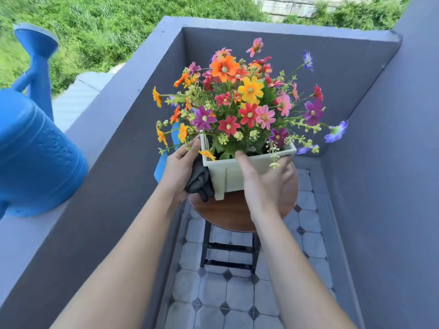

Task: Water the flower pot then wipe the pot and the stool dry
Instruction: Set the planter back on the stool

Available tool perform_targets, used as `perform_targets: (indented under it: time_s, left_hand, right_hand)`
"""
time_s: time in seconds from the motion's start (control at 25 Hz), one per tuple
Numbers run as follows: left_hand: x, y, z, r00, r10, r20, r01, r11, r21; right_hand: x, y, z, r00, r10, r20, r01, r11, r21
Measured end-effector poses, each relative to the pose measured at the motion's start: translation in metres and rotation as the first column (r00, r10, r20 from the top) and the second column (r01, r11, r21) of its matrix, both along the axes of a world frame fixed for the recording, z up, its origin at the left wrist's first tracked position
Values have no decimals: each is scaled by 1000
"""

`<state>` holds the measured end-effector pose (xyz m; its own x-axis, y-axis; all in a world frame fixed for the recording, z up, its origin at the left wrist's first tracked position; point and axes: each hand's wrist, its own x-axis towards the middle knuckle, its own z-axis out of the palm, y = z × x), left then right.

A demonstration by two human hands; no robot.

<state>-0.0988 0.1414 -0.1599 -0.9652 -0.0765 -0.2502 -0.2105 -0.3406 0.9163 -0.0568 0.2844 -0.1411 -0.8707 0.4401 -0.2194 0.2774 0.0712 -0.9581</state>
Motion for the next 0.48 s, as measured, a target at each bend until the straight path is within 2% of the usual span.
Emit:
perform_targets:
  time_s: [0.16,0.28,0.48]
  left_hand:
    - [2,9,-4,998,-3,-68,4,1000,20]
    - [2,14,-4,993,-15,-117,16,1000,7]
    - [0,2,3,993,2,-122,-2,1000,-1]
  right_hand:
    - [7,30,-16,995,104,-3,-101,974,205]
    - [5,41,-36,992,76,-97,-31,915,402]
    - [4,36,-41,982,16,-188,74,884,461]
